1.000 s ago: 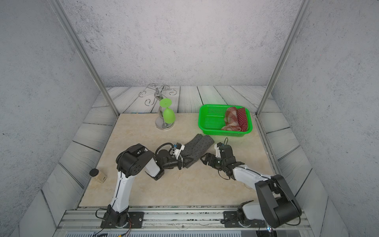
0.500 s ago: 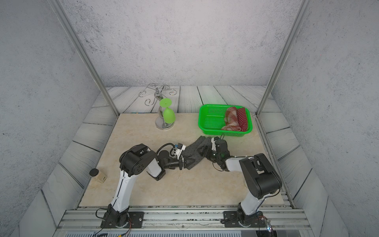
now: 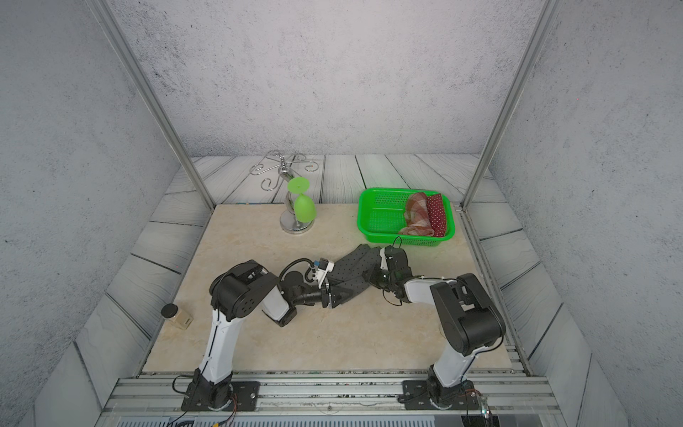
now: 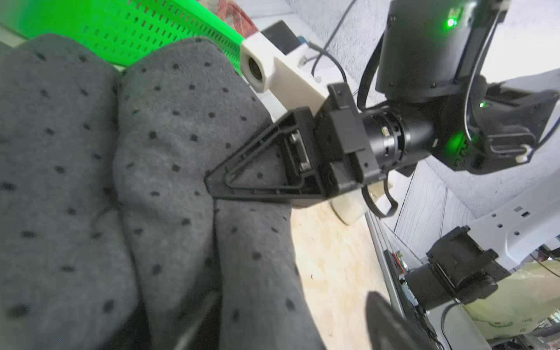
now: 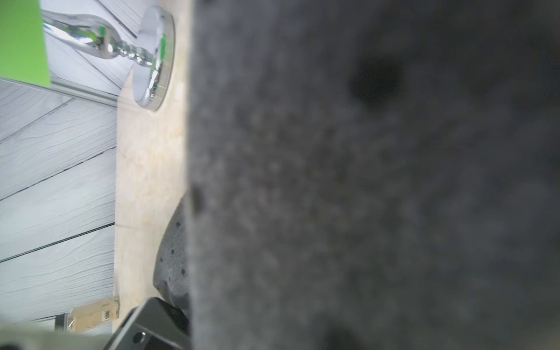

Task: Roll up the skirts
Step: Roll the skirt at the center of the board.

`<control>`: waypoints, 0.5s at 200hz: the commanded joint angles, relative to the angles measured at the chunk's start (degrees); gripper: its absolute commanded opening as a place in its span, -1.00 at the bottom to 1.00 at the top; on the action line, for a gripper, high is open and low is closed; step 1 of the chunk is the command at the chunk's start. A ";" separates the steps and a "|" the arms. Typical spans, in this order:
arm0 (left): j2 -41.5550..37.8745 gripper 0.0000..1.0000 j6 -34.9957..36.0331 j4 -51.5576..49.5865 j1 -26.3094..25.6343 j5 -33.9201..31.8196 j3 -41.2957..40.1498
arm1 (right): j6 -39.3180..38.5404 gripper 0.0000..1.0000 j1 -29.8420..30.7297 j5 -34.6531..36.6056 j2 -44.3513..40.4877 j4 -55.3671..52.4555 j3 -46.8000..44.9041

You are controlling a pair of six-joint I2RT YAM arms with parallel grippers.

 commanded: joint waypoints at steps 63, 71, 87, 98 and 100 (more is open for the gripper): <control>-41.35 0.99 67.85 -50.27 -21.34 -46.02 -5.85 | -5.35 -0.90 0.56 3.48 -6.99 -13.39 -1.13; -40.15 0.98 73.94 -49.31 -24.09 -47.98 -6.37 | -5.67 -0.90 0.60 3.62 -7.76 -13.92 -1.49; -36.41 0.99 83.25 -48.61 -28.45 -51.35 -6.21 | -6.02 -0.89 0.59 3.68 -8.81 -14.49 -2.03; -33.87 0.98 85.66 -47.24 -30.04 -53.86 -5.76 | -5.98 -0.88 0.61 3.47 -9.44 -14.57 -2.32; -33.46 0.99 85.89 -46.88 -30.17 -54.28 -5.77 | -6.02 -0.88 0.56 3.43 -9.52 -14.57 -2.37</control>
